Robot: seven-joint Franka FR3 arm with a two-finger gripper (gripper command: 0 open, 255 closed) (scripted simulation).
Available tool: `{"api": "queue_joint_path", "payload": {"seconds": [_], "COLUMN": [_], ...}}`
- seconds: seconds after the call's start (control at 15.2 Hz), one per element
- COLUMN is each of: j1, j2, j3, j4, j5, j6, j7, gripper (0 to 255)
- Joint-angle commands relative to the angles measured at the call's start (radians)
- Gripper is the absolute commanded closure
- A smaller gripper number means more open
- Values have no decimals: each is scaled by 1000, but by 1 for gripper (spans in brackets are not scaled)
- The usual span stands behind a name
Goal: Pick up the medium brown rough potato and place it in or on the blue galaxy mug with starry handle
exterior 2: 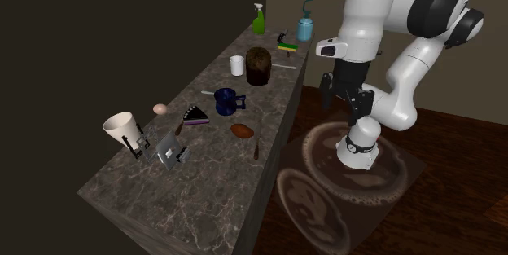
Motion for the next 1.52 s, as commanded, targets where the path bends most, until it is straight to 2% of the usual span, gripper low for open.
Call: {"api": "queue_joint_path", "payload": {"seconds": [0.0,0.73,1.12,1.45], "j1": [0,-80,-114,-134], "j2": [0,176,319,460], "j3": [0,-158,-249,-325], "j4": [0,-78,-70,-36], "j5": [0,-89,-111,-104], "j6": [0,221,341,434], "j7": [0,-131,-205,-273], "gripper": [0,0,0,0]}}
